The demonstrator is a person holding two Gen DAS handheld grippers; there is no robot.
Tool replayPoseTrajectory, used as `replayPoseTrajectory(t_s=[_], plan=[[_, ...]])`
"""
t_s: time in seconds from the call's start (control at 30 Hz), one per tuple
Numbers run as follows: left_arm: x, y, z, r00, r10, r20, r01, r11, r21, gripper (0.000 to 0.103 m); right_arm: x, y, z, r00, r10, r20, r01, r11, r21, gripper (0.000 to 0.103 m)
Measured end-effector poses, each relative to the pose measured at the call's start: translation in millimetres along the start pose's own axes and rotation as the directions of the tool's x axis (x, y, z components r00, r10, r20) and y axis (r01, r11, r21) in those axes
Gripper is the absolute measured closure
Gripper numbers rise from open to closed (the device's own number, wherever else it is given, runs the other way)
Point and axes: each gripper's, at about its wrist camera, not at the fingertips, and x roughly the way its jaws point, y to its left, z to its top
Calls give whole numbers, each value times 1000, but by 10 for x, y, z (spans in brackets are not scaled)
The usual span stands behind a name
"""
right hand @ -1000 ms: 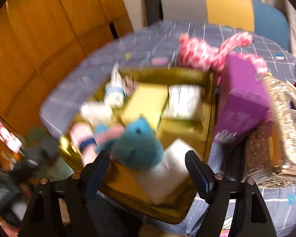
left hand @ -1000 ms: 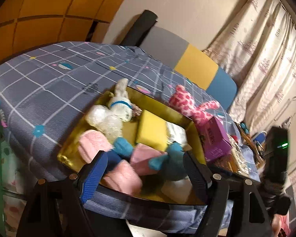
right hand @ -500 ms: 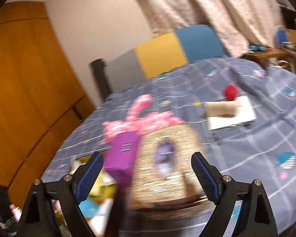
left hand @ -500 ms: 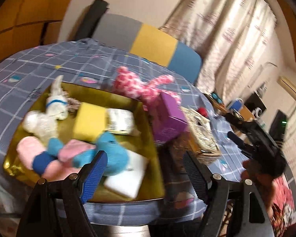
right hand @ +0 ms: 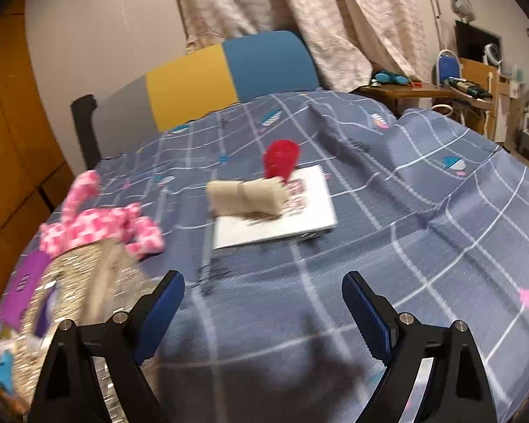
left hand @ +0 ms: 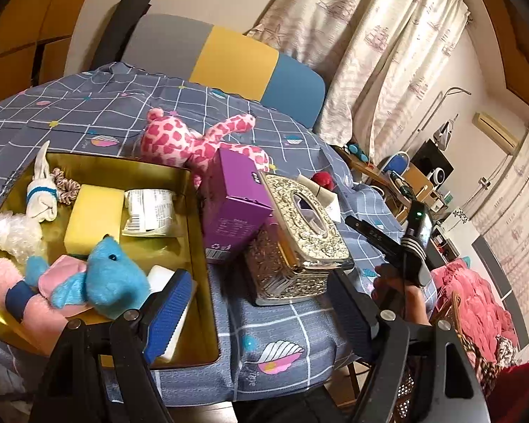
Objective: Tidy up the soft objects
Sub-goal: 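Move both tools to the white card holding the beige sock roll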
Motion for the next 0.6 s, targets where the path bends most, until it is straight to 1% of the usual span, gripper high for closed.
replayPoseTrajectory(t_s=[0.17, 0.27, 0.33, 0.4, 0.47, 0.53, 0.57, 0.6], plan=[[85, -109, 85, 1000, -20, -16, 21, 1000, 13, 23, 189, -192, 151, 998, -62, 31, 62, 998, -12, 11], [153, -221, 154, 999, -35, -19, 36, 999, 27, 23, 287, -271, 262, 995, -79, 63, 80, 997, -15, 11], [209, -321, 195, 999, -40, -27, 41, 998, 46, 23, 361, -284, 294, 992, -100, 75, 102, 994, -25, 11], [275, -446, 237, 998, -51, -31, 53, 996, 71, 23, 425, -279, 264, 992, -104, 78, 107, 994, -33, 11], [359, -562, 272, 997, -65, -48, 69, 993, 91, 23, 500, -258, 178, 991, -109, 71, 113, 992, -57, 11], [455, -680, 308, 995, -74, -65, 81, 991, 107, 23, 614, -249, 107, 994, -104, 26, 106, 991, -78, 11], [516, -749, 322, 994, -84, -76, 92, 989, 117, 23, 644, -252, 104, 995, -96, 12, 97, 992, -76, 11], [550, -794, 332, 993, -88, -82, 98, 988, 122, 23, 660, -261, 105, 995, -104, 8, 105, 992, -73, 11]])
